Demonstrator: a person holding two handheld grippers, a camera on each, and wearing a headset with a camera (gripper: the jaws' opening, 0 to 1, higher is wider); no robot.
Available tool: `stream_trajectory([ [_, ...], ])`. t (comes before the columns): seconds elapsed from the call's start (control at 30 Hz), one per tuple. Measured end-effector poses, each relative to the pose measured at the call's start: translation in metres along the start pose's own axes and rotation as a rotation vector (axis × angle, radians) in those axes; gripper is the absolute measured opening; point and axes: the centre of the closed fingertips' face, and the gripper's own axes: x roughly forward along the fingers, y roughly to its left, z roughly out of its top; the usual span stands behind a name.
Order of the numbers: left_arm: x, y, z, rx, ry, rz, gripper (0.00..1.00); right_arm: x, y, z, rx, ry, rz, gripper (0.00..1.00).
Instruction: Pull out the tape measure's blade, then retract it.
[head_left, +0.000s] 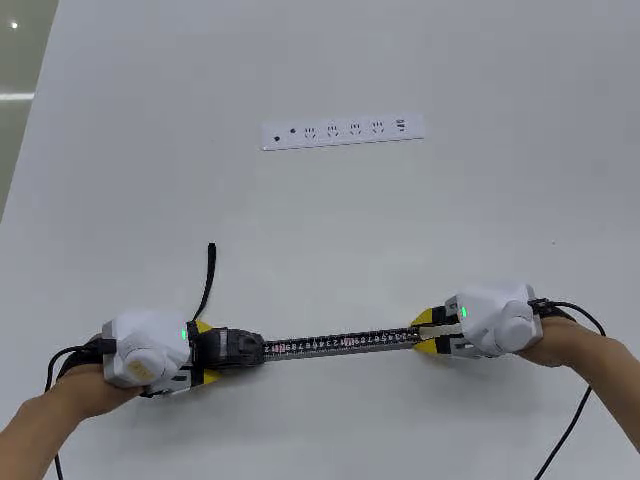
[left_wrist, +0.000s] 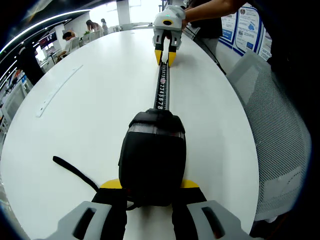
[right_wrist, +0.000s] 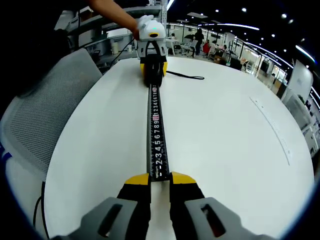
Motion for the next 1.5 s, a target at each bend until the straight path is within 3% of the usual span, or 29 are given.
stream_trajectory([
  [0.43, 0.0001, 0.0002, -0.0003, 0.000, 0.006, -0.002, 0.32, -0.0060, -0.0003, -0.0056, 0.012, 0.011, -0.008, 0.11],
  [0.83, 0.0012, 0.0005, -0.0013, 0.008, 0.058, -0.008, 0.32, -0.0048, 0.0010, -0.0059, 0.006, 0.045, 0.017, 0.14],
  [1.3, 0.0009, 0.0019, -0.0016, 0.015, 0.059, 0.002, 0.33, -0.0039, -0.0007, -0.0052, -0.012, 0.083, 0.026, 0.16],
  [1.5, -0.0020, 0.0052, -0.0010, 0.004, 0.050, 0.022, 0.37, -0.0035, 0.0003, -0.0056, -0.002, 0.086, 0.024, 0.22],
])
